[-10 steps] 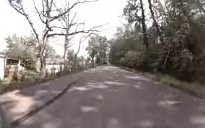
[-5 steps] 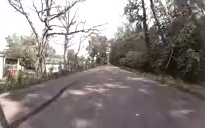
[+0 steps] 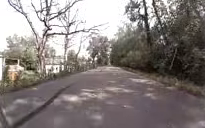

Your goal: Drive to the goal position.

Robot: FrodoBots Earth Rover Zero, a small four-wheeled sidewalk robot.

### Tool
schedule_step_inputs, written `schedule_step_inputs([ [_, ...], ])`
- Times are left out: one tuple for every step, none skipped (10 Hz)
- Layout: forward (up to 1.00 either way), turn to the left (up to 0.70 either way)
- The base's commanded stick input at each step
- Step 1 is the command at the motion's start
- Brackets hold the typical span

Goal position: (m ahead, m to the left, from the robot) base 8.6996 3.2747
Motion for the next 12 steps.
schedule_step_inputs([
  [0.70, 0.00],
  [0.70, 0.00],
  [0.70, 0.00],
  [0.70, 0.00],
  [0.70, 0.00],
  [0.70, 0.00],
  [0.70, 0.00],
  [0.70, 0.00],
  [0.70, 0.00],
  [0.70, 0.00],
  [0.70, 0.00],
  [0.70, 0.00],
])
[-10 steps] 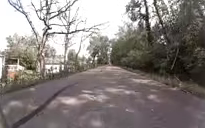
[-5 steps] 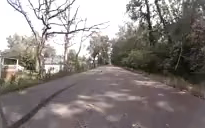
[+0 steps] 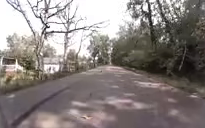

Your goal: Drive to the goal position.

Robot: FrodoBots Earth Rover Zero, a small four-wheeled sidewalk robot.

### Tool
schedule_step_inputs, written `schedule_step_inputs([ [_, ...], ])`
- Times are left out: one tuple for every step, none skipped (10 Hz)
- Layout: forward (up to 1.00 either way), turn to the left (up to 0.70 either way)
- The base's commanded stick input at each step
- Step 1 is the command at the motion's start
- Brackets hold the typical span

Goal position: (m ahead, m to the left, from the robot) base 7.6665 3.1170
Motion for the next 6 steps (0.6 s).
schedule_step_inputs([
  [0.70, 0.00],
  [0.70, 0.00],
  [0.70, 0.00],
  [0.70, 0.00],
  [0.70, 0.00],
  [0.70, 0.00],
])
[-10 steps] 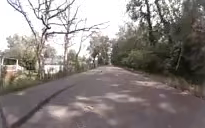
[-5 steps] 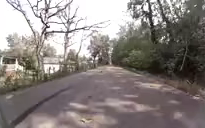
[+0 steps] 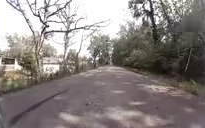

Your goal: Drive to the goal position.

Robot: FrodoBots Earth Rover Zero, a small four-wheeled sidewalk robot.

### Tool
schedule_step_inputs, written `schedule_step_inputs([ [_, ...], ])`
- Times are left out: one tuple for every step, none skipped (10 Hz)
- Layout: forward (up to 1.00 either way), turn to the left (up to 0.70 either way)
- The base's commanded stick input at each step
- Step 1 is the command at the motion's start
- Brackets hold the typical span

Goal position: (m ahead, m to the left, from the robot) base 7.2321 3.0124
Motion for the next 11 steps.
schedule_step_inputs([
  [0.70, 0.00],
  [0.70, 0.00],
  [0.70, 0.00],
  [0.70, 0.00],
  [0.70, 0.00],
  [0.70, 0.00],
  [0.70, 0.00],
  [0.70, 0.00],
  [0.70, 0.00],
  [0.70, 0.00],
  [0.70, 0.00],
])
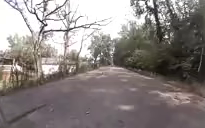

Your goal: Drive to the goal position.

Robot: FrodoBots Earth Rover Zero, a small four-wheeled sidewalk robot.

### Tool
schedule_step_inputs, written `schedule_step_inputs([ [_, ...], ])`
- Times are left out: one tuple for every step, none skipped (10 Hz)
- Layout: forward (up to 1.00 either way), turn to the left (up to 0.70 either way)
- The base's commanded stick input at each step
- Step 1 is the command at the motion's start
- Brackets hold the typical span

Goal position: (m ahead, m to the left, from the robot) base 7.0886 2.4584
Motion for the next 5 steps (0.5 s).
schedule_step_inputs([
  [0.70, -0.29],
  [0.70, -0.30],
  [0.70, -0.29],
  [0.70, -0.27],
  [0.70, -0.17],
])
